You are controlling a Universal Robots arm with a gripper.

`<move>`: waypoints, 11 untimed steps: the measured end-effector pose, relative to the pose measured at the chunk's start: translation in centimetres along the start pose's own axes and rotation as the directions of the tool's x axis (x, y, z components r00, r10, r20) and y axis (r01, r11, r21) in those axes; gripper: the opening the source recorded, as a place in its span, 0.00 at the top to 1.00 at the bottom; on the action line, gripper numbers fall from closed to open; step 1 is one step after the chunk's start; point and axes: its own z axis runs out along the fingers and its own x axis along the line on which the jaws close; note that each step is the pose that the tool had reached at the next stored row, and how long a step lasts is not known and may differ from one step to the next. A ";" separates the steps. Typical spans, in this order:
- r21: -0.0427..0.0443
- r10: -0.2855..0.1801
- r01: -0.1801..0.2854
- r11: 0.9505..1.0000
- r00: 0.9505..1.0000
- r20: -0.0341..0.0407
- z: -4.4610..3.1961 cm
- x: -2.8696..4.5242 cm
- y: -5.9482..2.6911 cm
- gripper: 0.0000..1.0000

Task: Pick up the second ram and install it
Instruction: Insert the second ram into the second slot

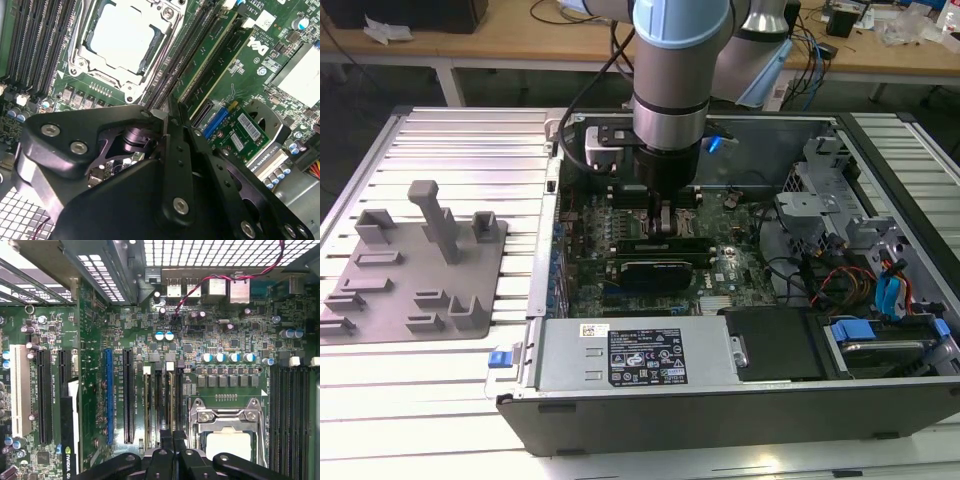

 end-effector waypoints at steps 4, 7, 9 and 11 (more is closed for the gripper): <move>0.000 0.000 0.000 1.000 1.000 0.000 0.06 0.00 0.00 0.91; 0.000 0.000 0.000 1.000 1.000 0.001 -0.26 0.00 -0.02 0.91; 0.000 0.000 0.000 1.000 1.000 0.002 -0.32 -0.01 -0.02 0.91; 0.000 0.000 0.000 1.000 1.000 0.002 -0.33 -0.01 0.01 0.91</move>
